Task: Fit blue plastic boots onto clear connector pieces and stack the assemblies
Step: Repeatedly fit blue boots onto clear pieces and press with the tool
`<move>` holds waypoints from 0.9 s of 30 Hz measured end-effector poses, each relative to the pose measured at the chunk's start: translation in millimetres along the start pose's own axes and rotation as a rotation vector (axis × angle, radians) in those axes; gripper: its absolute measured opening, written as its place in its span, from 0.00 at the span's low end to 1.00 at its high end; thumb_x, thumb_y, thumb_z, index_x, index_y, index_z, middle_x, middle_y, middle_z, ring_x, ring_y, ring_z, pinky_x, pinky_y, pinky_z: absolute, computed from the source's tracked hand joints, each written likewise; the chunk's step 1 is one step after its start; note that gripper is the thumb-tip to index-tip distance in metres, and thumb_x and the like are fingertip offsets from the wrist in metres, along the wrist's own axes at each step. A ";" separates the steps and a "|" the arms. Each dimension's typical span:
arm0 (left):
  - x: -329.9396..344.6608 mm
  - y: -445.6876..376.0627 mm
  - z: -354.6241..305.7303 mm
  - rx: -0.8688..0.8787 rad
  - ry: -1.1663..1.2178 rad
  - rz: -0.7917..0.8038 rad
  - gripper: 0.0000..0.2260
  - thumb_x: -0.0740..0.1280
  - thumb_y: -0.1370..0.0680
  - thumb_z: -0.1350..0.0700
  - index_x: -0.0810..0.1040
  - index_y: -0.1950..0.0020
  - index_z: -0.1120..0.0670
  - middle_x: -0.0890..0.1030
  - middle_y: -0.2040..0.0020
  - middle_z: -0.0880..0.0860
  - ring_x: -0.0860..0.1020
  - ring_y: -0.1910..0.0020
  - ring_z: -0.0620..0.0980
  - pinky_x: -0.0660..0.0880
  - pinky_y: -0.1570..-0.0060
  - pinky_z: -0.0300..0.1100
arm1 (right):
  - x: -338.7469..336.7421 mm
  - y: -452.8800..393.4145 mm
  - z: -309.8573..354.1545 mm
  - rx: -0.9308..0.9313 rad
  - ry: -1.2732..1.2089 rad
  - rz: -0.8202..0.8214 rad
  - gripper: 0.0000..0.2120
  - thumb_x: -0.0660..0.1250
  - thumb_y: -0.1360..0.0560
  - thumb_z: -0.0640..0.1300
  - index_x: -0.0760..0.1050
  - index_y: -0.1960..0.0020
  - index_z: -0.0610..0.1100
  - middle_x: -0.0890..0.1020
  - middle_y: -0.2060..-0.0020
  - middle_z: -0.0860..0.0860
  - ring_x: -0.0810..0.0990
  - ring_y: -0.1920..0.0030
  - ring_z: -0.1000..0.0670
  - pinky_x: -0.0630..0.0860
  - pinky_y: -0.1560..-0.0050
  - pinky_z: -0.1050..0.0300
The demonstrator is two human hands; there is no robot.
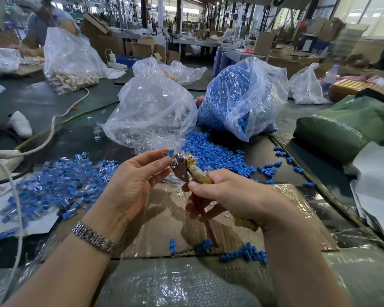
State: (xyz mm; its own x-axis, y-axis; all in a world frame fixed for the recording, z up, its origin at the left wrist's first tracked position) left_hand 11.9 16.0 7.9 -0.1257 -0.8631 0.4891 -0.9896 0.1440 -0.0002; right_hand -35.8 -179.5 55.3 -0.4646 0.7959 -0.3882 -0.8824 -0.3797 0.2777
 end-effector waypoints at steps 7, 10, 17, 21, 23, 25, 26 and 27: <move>2.7 2.8 3.0 0.056 -0.109 0.006 0.09 0.74 0.31 0.63 0.88 0.52 0.57 0.86 0.48 0.60 0.85 0.48 0.54 0.81 0.43 0.44 | 3.9 -2.9 1.1 0.008 0.026 -0.011 0.16 0.61 0.15 0.47 0.75 0.46 0.33 0.85 0.57 0.44 0.85 0.56 0.46 0.82 0.47 0.44; 2.8 4.2 3.6 0.093 -0.196 -0.011 0.11 0.75 0.31 0.60 0.87 0.50 0.57 0.86 0.48 0.60 0.85 0.48 0.53 0.81 0.47 0.40 | 5.5 -2.7 1.8 0.009 0.046 -0.012 0.14 0.61 0.15 0.47 0.75 0.52 0.38 0.85 0.61 0.47 0.85 0.57 0.46 0.82 0.49 0.45; 1.4 6.0 3.6 0.124 -0.318 -0.021 0.13 0.76 0.31 0.55 0.87 0.47 0.53 0.87 0.48 0.56 0.84 0.45 0.53 0.77 0.39 0.48 | 10.2 -5.8 -0.2 -0.004 0.019 -0.079 0.17 0.61 0.15 0.49 0.73 0.50 0.35 0.80 0.65 0.43 0.81 0.68 0.44 0.83 0.64 0.50; 0.9 5.4 3.6 0.148 -0.350 -0.015 0.13 0.75 0.31 0.54 0.87 0.47 0.52 0.87 0.49 0.54 0.85 0.45 0.51 0.77 0.41 0.47 | 11.5 -8.9 -2.2 -0.004 0.018 -0.083 0.18 0.61 0.15 0.50 0.74 0.49 0.34 0.81 0.65 0.43 0.81 0.68 0.43 0.81 0.66 0.53; 0.3 3.8 2.3 0.173 -0.358 -0.021 0.12 0.75 0.31 0.54 0.87 0.48 0.51 0.87 0.49 0.54 0.85 0.45 0.51 0.78 0.42 0.44 | 10.3 -10.6 -3.6 -0.002 0.015 -0.077 0.19 0.61 0.16 0.52 0.75 0.46 0.34 0.83 0.66 0.45 0.83 0.67 0.44 0.82 0.62 0.52; -2.2 2.5 -0.1 0.227 -0.384 -0.055 0.10 0.76 0.30 0.54 0.87 0.49 0.50 0.87 0.50 0.52 0.85 0.48 0.49 0.80 0.47 0.39 | 4.8 -9.4 -4.2 0.008 0.021 -0.079 0.20 0.63 0.17 0.54 0.76 0.45 0.35 0.85 0.63 0.47 0.85 0.63 0.44 0.84 0.55 0.48; -5.4 1.7 -1.8 0.261 -0.409 -0.096 0.08 0.76 0.29 0.55 0.87 0.50 0.50 0.87 0.51 0.52 0.84 0.49 0.48 0.80 0.49 0.38 | 0.1 -8.2 -4.8 0.015 0.033 -0.100 0.19 0.65 0.18 0.54 0.77 0.46 0.36 0.86 0.62 0.47 0.85 0.62 0.45 0.85 0.52 0.45; -9.8 0.8 -3.7 0.299 -0.465 -0.156 0.07 0.76 0.27 0.57 0.86 0.50 0.50 0.87 0.52 0.51 0.84 0.51 0.46 0.80 0.51 0.37 | -5.6 -7.0 -5.8 0.022 0.052 -0.145 0.17 0.66 0.18 0.54 0.78 0.48 0.38 0.86 0.61 0.46 0.85 0.62 0.46 0.84 0.51 0.44</move>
State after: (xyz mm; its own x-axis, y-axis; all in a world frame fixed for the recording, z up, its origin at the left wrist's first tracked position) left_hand 12.6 26.3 6.3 0.0731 -0.9950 0.0685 -0.9672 -0.0875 -0.2387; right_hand -27.5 -184.0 50.4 -0.3366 0.8157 -0.4705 -0.9388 -0.2520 0.2348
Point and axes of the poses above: each hand's wrist, its own y-axis away from the middle knuckle, its own x-axis out of the palm, z = x × y, the point moved 1 cm from there along -y, towards the middle knuckle
